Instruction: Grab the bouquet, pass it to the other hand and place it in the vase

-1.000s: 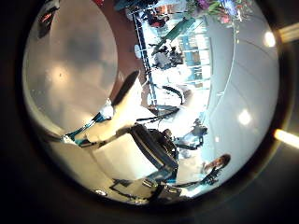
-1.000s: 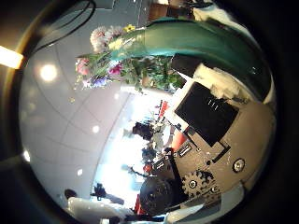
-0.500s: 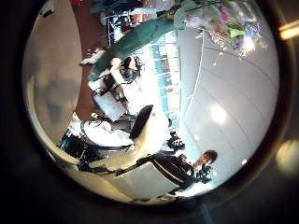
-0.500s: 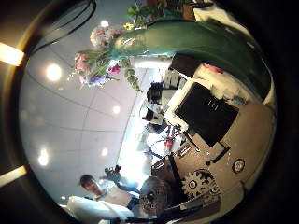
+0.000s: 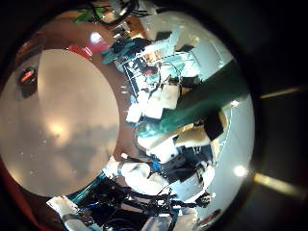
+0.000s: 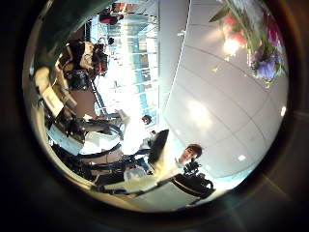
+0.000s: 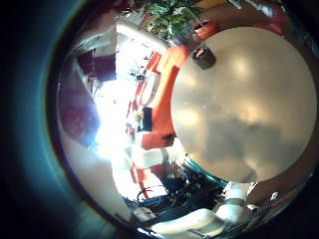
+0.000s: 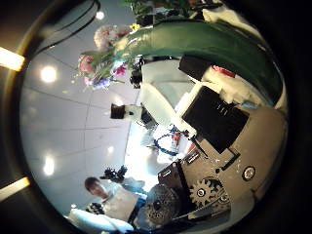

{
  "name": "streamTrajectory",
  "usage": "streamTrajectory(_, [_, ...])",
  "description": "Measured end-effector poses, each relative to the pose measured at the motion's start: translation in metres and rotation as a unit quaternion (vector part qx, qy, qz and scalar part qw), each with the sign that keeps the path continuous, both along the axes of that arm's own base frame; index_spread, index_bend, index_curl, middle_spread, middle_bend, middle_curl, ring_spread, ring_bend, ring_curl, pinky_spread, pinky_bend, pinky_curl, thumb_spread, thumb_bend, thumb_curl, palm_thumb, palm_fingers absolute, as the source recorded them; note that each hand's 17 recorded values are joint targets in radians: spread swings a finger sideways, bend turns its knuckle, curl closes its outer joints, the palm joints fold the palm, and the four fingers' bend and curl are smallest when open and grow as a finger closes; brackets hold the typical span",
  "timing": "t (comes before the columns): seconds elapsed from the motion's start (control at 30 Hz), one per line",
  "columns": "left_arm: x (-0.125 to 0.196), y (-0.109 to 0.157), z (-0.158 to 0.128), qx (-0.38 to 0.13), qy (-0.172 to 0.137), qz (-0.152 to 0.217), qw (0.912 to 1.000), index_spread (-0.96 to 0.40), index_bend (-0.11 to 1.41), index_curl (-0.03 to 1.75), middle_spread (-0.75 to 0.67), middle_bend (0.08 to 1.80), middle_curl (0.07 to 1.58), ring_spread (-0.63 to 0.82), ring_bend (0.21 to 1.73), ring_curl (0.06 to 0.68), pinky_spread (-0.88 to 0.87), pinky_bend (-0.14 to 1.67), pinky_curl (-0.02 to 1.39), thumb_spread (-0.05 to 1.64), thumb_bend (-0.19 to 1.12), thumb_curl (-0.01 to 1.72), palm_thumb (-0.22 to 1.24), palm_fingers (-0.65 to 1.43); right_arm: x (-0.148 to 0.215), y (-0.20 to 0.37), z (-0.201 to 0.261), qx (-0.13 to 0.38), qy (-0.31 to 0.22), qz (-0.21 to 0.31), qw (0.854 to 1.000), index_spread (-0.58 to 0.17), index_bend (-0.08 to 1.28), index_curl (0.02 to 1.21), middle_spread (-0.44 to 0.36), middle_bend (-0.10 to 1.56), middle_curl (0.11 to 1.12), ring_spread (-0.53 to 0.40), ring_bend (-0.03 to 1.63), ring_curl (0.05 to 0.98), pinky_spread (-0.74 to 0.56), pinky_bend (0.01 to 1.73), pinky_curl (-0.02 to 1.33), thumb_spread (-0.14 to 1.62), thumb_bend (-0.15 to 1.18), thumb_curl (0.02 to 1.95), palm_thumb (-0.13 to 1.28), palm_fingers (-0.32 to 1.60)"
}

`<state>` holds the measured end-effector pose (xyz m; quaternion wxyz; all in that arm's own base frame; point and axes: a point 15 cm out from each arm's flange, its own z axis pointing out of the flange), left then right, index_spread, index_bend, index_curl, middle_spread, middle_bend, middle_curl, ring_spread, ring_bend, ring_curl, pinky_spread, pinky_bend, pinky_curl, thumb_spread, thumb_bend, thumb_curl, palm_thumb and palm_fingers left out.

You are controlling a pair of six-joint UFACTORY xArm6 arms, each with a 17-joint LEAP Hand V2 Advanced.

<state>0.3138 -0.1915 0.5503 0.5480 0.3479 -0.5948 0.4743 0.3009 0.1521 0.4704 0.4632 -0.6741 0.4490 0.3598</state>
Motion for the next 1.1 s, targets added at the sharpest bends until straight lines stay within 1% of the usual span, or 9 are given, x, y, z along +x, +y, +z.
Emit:
streamTrajectory(0.13, [0.017,-0.003,0.005,-0.016,0.023,0.033,0.9991,0.08,0.24,0.36,0.13,0.56,0.50,0.22,0.72,0.168,0.30,0.25,0.30,0.95,-0.01,0.36,0.42,0.50,0.004,0.000,-0.017,-0.027,0.013,-0.003,1.000,-0.213,1.21,0.87,-0.116,1.39,0.79,-0.178,1.49,0.674,-0.17,1.32,0.76,0.87,-0.01,1.14,1.11,1.14])
streamTrajectory(0.2, [0.024,-0.005,0.004,-0.013,0.029,0.045,0.9985,0.02,0.19,0.36,0.04,0.64,0.53,0.02,0.85,0.190,0.11,0.40,0.33,0.96,0.01,0.38,0.50,0.81,0.004,0.006,-0.024,-0.040,0.018,0.004,0.999,-0.213,1.21,0.87,-0.116,1.39,0.79,-0.178,1.49,0.673,-0.18,1.31,0.77,0.87,-0.01,1.15,1.11,1.14])
streamTrajectory(0.33, [0.028,-0.026,0.001,-0.019,0.057,0.033,0.9976,-0.14,0.25,0.43,-0.16,0.79,0.67,-0.28,1.15,0.335,-0.18,0.81,0.50,0.95,0.13,0.46,0.81,1.28,0.010,0.003,-0.030,-0.051,0.019,-0.008,0.998,-0.213,1.21,0.87,-0.119,1.39,0.79,-0.178,1.49,0.672,-0.18,1.30,0.79,0.88,-0.03,1.14,1.07,1.13])
streamTrajectory(0.43, [0.025,-0.033,0.003,-0.034,0.060,0.021,0.9974,-0.26,0.44,0.53,-0.25,0.90,0.76,-0.36,1.29,0.411,-0.29,1.01,0.61,0.95,0.16,0.52,0.93,1.27,0.026,-0.009,-0.036,-0.057,0.025,-0.047,0.997,-0.219,1.18,0.87,-0.124,1.36,0.78,-0.183,1.46,0.661,-0.20,1.29,0.78,0.90,-0.05,1.08,0.93,1.10])
streamTrajectory(0.53, [0.024,-0.032,0.002,-0.041,0.050,0.025,0.9976,-0.36,0.60,0.63,-0.33,0.99,0.83,-0.39,1.40,0.463,-0.36,1.12,0.69,0.97,0.19,0.56,0.99,1.19,0.033,-0.022,-0.050,-0.053,0.044,-0.067,0.995,-0.248,1.05,0.84,-0.143,1.28,0.75,-0.199,1.41,0.634,-0.27,1.24,0.75,0.93,-0.06,0.97,0.85,0.99])
streamTrajectory(0.67, [0.027,-0.016,0.016,-0.040,0.019,0.047,0.9979,-0.47,0.74,0.76,-0.40,1.08,0.89,-0.40,1.49,0.513,-0.42,1.20,0.78,1.00,0.20,0.62,1.03,1.10,0.036,-0.041,-0.059,-0.049,0.054,-0.092,0.993,-0.315,0.68,0.76,-0.187,1.14,0.70,-0.240,1.37,0.600,-0.39,1.27,0.71,0.95,-0.04,0.85,0.79,0.70])
streamTrajectory(0.77, [0.031,-0.003,0.041,-0.035,-0.025,0.065,0.9969,-0.53,0.79,0.83,-0.43,1.12,0.92,-0.40,1.54,0.536,-0.45,1.24,0.84,1.02,0.20,0.65,1.04,1.05,0.038,-0.051,-0.063,-0.046,0.059,-0.107,0.991,-0.363,0.46,0.68,-0.207,1.03,0.66,-0.264,1.35,0.566,-0.45,1.30,0.67,0.96,-0.04,0.78,0.77,0.57])
streamTrajectory(0.87, [0.037,0.009,0.065,-0.026,-0.068,0.085,0.9938,-0.57,0.81,0.90,-0.45,1.15,0.94,-0.40,1.56,0.554,-0.48,1.25,0.89,1.03,0.20,0.68,1.06,1.02,0.041,-0.064,-0.065,-0.044,0.061,-0.126,0.989,-0.392,0.37,0.63,-0.210,0.92,0.63,-0.274,1.29,0.545,-0.41,1.25,0.65,0.96,-0.03,0.73,0.75,0.38])
streamTrajectory(1.1, [0.061,0.055,0.125,-0.003,-0.168,0.170,0.9708,-0.63,0.81,1.02,-0.48,1.20,0.97,-0.39,1.61,0.573,-0.52,1.26,0.99,1.06,0.19,0.75,1.06,0.97,0.042,-0.071,-0.065,-0.043,0.060,-0.135,0.988,-0.420,0.34,0.55,-0.153,0.71,0.53,-0.223,1.11,0.452,-0.13,1.11,0.59,0.97,-0.03,0.64,0.72,0.16])
